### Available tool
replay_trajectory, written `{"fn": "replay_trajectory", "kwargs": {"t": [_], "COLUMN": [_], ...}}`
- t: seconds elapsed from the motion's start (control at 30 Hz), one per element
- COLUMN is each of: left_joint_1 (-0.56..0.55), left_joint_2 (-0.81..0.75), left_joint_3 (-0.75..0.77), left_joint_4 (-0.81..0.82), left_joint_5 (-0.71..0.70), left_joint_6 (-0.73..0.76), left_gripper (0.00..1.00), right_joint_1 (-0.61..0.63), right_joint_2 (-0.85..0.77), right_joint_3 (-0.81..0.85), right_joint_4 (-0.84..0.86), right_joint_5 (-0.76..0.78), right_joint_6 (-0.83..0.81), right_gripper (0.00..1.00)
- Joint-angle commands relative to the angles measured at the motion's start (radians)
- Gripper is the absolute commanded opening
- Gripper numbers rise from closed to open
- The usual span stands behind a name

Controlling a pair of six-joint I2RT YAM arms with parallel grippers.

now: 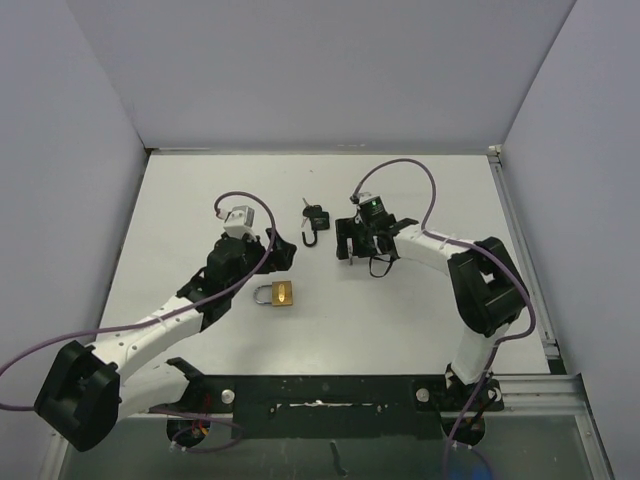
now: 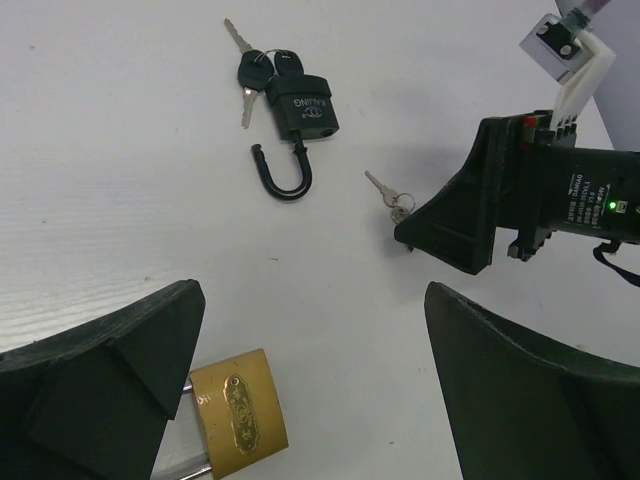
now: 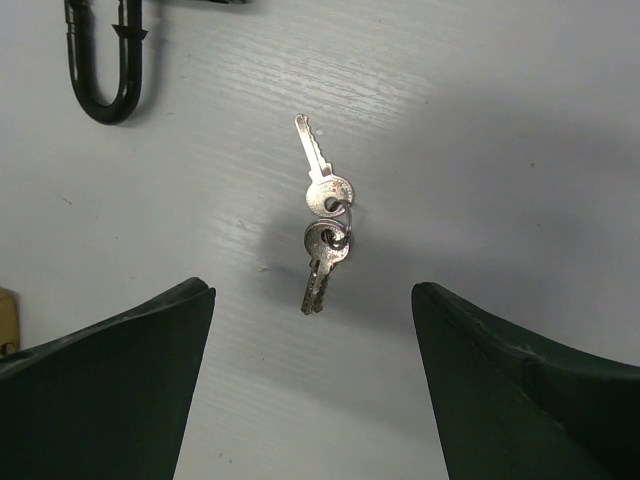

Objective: Unlock with the key

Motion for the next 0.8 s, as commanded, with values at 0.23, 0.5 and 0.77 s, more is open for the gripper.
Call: {"fn": "replay_trajectory", "kwargs": {"t": [0.23,0.5,0.77], "left_joint_1": [-0.002,0.000,0.006], "left_joint_2": [-0.032,-0.016,-0.008], "left_joint_3": [-0.054,-0.059,-0.065], "left_joint_4": [0.057,0.070,0.077], "left_joint_5": [0.013,0.008,0.003], "left_joint_6": [-0.008,-0.012,-0.017], "left_gripper": [0.92,0.93,0.93], "right_joint_1": [0.008,0.014,0.022], "right_joint_2": [0.089,0.144,0.178], "right_joint_3": [0.134,0.172,0.193], "right_joint_4": [-0.028,-0.046,-0.076], "right_joint_5": [0.062,0.054,0.042], "right_joint_6": [-0.040,-0.044,-0.048], "right_gripper": [0.78,0.60,0.35]}}
